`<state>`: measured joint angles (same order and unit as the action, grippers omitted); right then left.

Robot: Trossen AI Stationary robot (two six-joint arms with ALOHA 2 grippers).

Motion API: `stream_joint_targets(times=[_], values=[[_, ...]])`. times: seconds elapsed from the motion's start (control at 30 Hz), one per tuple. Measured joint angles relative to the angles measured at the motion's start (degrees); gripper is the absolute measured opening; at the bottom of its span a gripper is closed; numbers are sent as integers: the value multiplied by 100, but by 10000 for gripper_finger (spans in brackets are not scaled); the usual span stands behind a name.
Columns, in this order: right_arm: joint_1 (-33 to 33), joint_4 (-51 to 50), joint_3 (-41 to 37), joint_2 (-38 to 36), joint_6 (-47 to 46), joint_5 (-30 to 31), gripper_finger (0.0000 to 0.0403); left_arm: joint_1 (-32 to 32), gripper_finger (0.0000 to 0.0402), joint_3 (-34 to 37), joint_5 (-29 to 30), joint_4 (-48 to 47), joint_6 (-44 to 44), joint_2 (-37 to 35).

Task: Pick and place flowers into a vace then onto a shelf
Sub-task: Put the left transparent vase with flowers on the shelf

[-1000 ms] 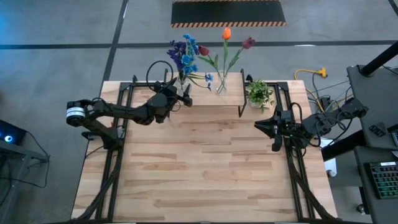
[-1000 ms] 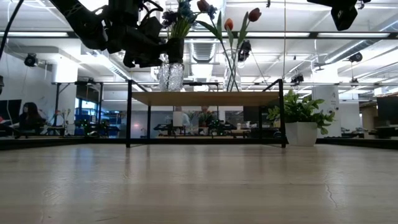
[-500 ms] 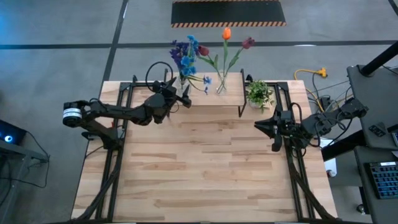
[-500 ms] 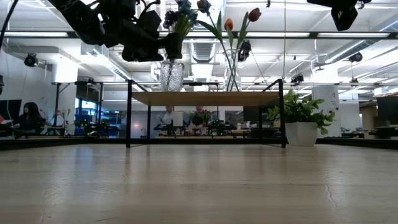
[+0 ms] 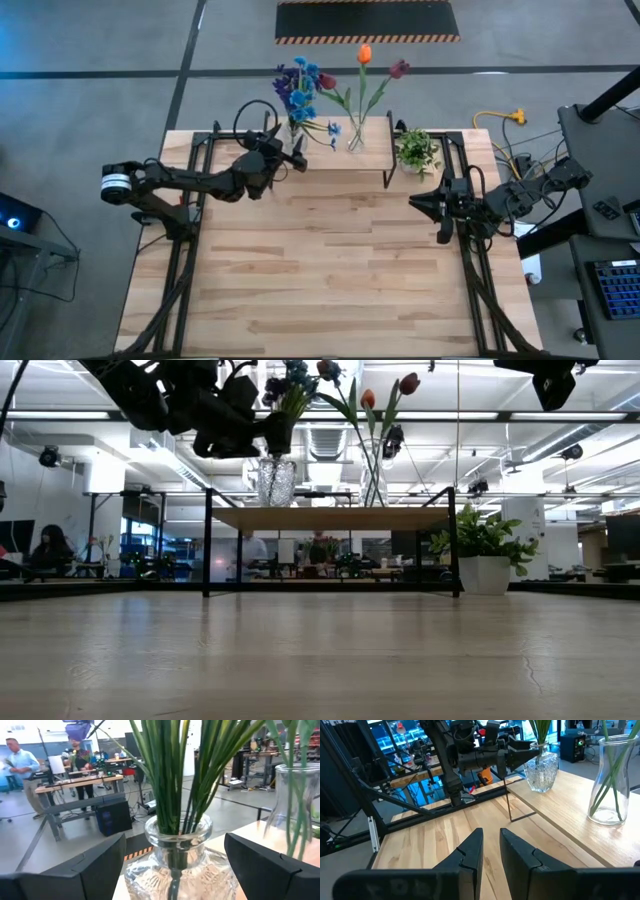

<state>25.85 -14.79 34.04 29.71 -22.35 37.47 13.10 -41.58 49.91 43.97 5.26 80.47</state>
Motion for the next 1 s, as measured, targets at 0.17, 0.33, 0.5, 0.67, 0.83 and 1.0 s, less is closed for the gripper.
stream_joint_targets(times=[0.17,0.33,0.5,0.67,0.83,1.0], values=[[-1,-4,0,0,0,0,57,-4,322,0,230,0,13,0],[-1,-53,0,0,-7,0,57,-2,322,0,447,-112,13,0],[-1,-94,0,0,-20,0,57,-2,322,2,466,-131,13,0],[-1,-94,0,-1,-20,0,57,-2,322,2,510,-140,13,0],[-2,-92,0,0,-21,0,57,0,322,2,669,-192,8,-4],[-1,-90,0,0,-20,0,57,-8,322,2,626,-199,8,-4]])
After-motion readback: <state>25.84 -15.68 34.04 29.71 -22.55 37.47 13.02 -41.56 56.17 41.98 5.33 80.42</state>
